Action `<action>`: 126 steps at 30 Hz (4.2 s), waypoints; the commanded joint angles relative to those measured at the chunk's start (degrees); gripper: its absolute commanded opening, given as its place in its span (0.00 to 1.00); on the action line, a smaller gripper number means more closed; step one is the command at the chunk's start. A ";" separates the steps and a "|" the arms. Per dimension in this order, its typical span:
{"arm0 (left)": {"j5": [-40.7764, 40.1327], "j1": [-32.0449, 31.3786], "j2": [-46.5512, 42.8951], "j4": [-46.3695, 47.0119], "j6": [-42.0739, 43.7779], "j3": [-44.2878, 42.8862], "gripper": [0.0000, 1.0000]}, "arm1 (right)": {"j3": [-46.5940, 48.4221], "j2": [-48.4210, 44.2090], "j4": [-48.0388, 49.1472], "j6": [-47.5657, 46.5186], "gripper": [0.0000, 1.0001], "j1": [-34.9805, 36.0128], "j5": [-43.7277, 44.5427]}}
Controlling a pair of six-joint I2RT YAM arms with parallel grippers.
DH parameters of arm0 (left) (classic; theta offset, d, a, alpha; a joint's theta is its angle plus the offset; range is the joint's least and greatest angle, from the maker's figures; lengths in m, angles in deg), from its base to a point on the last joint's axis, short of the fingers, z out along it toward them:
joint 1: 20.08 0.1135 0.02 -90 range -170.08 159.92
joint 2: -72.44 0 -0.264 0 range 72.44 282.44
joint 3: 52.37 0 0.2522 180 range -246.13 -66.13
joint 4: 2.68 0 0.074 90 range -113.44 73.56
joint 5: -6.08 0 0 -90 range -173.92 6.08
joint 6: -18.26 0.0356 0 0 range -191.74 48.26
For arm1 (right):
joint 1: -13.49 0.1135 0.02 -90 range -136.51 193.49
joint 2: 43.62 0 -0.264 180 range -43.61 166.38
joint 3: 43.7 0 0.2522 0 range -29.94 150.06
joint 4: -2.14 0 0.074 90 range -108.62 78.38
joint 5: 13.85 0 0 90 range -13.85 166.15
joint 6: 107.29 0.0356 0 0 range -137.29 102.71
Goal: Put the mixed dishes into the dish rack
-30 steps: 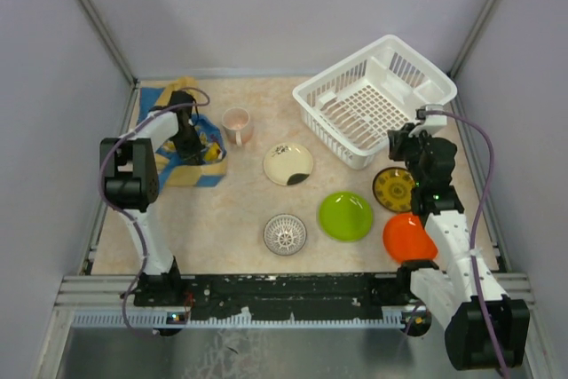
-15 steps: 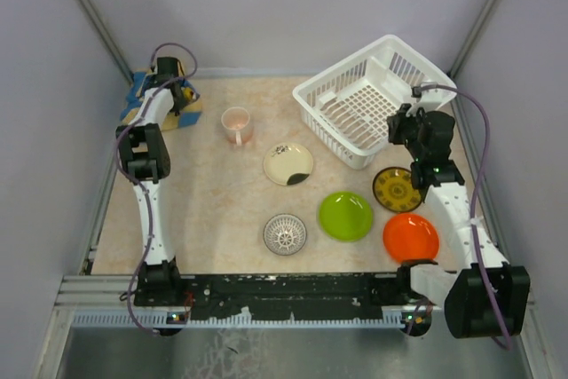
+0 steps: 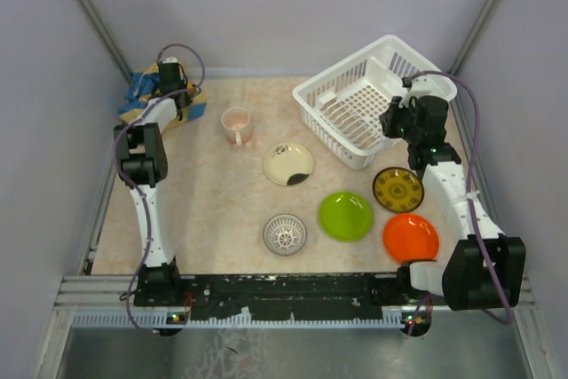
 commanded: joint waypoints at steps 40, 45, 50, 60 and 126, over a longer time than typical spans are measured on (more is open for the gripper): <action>48.52 -16.20 -26.30 22.27 -13.68 12.74 1.00 | 4.14 -6.02 7.55 31.12 1.00 -6.74 -27.85; 45.49 -18.09 -17.08 10.43 -11.96 0.71 1.00 | 11.38 -3.39 -13.66 22.75 0.86 -7.53 -17.49; 40.13 -21.32 -12.98 6.51 -8.67 -1.92 1.00 | 14.74 -2.99 -21.82 18.52 0.85 -7.64 -7.90; 39.12 -23.31 -9.02 7.59 -12.25 -0.28 1.00 | 13.77 -3.57 -25.01 16.69 0.85 -7.64 -2.58; 56.30 -10.70 -18.07 0.60 -12.64 4.37 0.72 | 30.49 21.94 -34.60 16.03 0.69 -7.64 4.62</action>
